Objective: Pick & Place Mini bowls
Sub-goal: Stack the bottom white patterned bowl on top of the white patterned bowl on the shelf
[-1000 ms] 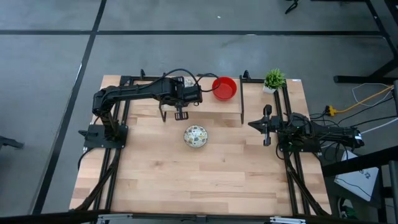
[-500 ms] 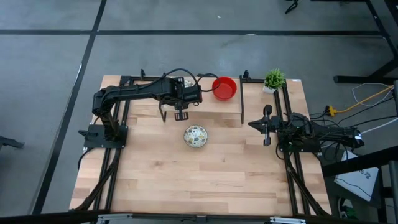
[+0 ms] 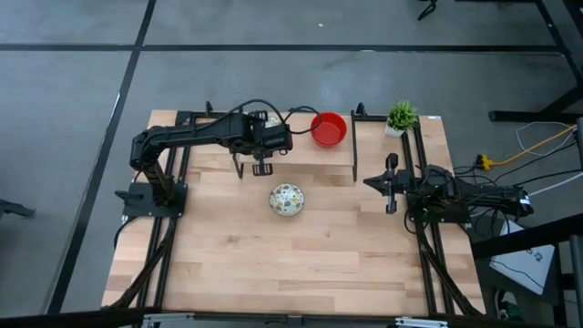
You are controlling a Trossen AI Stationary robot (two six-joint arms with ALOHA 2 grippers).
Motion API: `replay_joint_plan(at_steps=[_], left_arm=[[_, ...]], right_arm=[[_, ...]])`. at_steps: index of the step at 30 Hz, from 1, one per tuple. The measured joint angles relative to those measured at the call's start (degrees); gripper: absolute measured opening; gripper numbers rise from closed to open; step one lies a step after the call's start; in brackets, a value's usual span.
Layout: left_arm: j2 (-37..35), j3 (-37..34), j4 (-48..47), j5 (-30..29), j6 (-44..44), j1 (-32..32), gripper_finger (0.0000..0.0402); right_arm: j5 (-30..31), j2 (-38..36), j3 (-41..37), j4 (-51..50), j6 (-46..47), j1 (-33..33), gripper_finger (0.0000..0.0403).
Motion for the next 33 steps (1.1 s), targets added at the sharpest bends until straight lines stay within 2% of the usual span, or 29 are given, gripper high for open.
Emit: replay_joint_plan(at_steps=[7, 13, 28, 33], left_arm=[[-0.9, 0.0, -0.7, 0.4, 0.0, -0.5, 0.0046], [-1.0, 0.0, -1.5, 1.5, 0.9, -0.4, 0.0006], [-0.8, 0.0, -1.7, 1.6, 1.0, 0.8, 0.0002], [-0.3, -0.3, -1.5, 3.6, 0.6, 0.7, 0.0001]], right_arm=[[0.0, 0.0, 0.0, 0.0, 0.0, 0.0, 0.0017], [0.0, 0.0, 0.0, 0.0, 0.0, 0.0, 0.0017], [0.0, 0.0, 0.0, 0.0, 0.0, 0.0, 0.0017], [0.0, 0.0, 0.0, 0.0, 0.0, 0.0, 0.0017]])
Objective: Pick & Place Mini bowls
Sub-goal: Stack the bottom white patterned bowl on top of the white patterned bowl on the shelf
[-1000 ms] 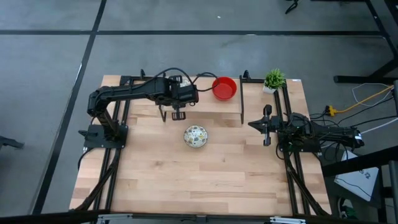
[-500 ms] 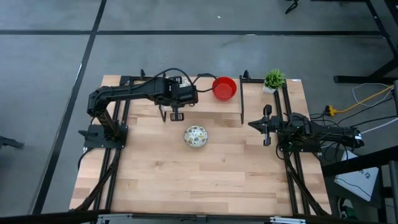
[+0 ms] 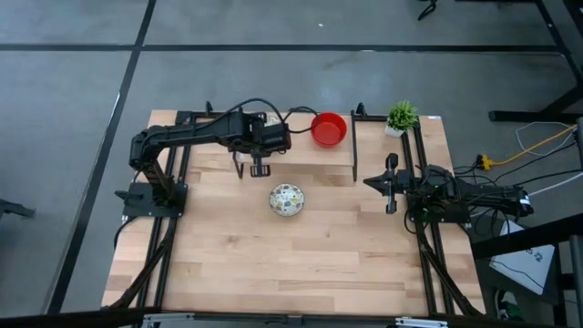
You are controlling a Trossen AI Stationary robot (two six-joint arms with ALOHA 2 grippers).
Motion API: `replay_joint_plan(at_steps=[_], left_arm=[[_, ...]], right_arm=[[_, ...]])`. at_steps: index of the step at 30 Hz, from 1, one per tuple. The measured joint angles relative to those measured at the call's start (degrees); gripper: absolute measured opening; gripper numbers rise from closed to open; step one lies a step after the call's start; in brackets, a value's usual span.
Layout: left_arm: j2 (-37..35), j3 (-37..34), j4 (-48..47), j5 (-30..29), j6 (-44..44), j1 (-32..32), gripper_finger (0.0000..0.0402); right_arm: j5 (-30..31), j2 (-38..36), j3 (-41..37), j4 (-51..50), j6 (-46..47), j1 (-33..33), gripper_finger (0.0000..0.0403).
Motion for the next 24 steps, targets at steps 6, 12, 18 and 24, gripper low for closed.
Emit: replay_joint_plan(at_steps=[6, 12, 18, 24], left_arm=[[0.0, -1.2, 0.9, -0.6, -0.2, 0.0, 0.0001], [-0.1, -1.2, 1.1, -2.5, 0.4, -0.5, 0.0001], [-0.7, -1.2, 1.1, 2.8, 0.5, -0.5, 0.0001], [-1.1, -1.2, 1.2, 2.0, 1.1, -1.0, 0.0002]], right_arm=[[0.0, 0.0, 0.0, 0.0, 0.0, 0.0, 0.0017], [0.0, 0.0, 0.0, 0.0, 0.0, 0.0, 0.0017], [0.0, 0.0, 0.0, 0.0, 0.0, 0.0, 0.0017], [0.0, 0.0, 0.0, 0.0, 0.0, 0.0, 0.0017]])
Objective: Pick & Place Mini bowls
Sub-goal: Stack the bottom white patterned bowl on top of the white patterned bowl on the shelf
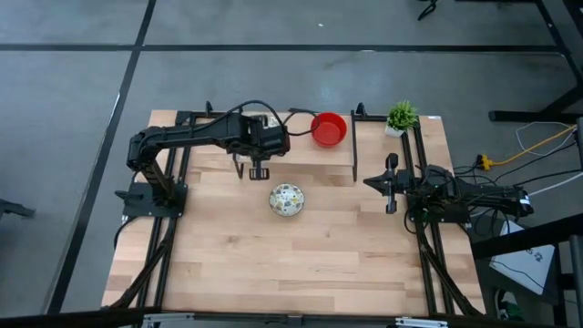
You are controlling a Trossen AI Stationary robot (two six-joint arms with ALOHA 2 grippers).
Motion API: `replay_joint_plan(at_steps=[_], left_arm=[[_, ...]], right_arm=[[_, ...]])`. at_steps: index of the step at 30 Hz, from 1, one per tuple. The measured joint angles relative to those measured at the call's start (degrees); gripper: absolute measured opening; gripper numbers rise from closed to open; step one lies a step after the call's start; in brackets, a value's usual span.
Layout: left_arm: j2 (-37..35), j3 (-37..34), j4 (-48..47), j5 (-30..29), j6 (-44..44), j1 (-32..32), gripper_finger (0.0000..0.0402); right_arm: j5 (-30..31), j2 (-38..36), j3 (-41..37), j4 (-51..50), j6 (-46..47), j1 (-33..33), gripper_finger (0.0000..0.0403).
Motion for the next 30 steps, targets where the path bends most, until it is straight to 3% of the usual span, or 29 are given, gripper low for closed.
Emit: replay_joint_plan(at_steps=[5, 30], left_arm=[[0.0, 0.0, -0.1, -5.2, 0.4, 0.3, 0.0002], [0.3, -0.6, 0.0, -2.3, 0.3, 2.1, 0.0001]], right_arm=[[0.0, 0.0, 0.0, 0.0, 0.0, 0.0, 0.0017], [0.0, 0.0, 0.0, 0.0, 0.0, 0.0, 0.0017]])
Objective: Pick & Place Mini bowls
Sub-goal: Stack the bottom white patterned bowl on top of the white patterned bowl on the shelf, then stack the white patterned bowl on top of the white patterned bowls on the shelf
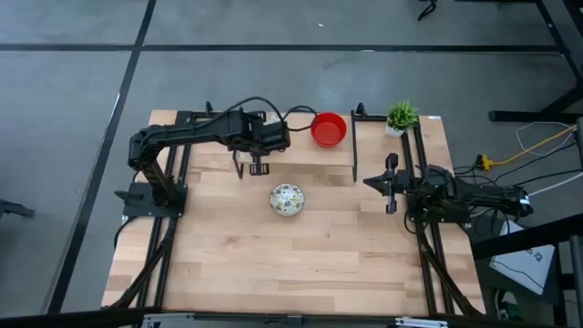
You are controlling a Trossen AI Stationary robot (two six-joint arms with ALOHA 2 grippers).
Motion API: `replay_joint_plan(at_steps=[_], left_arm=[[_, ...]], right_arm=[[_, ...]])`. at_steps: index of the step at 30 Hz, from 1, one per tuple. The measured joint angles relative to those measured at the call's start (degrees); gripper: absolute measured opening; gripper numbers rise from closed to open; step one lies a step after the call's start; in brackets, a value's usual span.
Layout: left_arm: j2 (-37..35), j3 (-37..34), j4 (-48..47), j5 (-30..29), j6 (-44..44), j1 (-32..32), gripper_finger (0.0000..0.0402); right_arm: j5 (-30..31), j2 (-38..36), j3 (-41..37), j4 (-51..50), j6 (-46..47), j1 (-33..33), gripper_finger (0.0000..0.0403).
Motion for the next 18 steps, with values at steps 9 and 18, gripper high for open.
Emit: replay_joint_plan(at_steps=[9, 18], left_arm=[[0.1, -1.3, 1.9, 0.3, 0.4, 0.0, 0.0001], [0.0, 0.8, 1.2, 0.1, 0.4, -1.5, 0.0002]], right_arm=[[0.0, 0.0, 0.0, 0.0, 0.0, 0.0, 0.0017], [0.0, 0.0, 0.0, 0.0, 0.0, 0.0, 0.0017]])
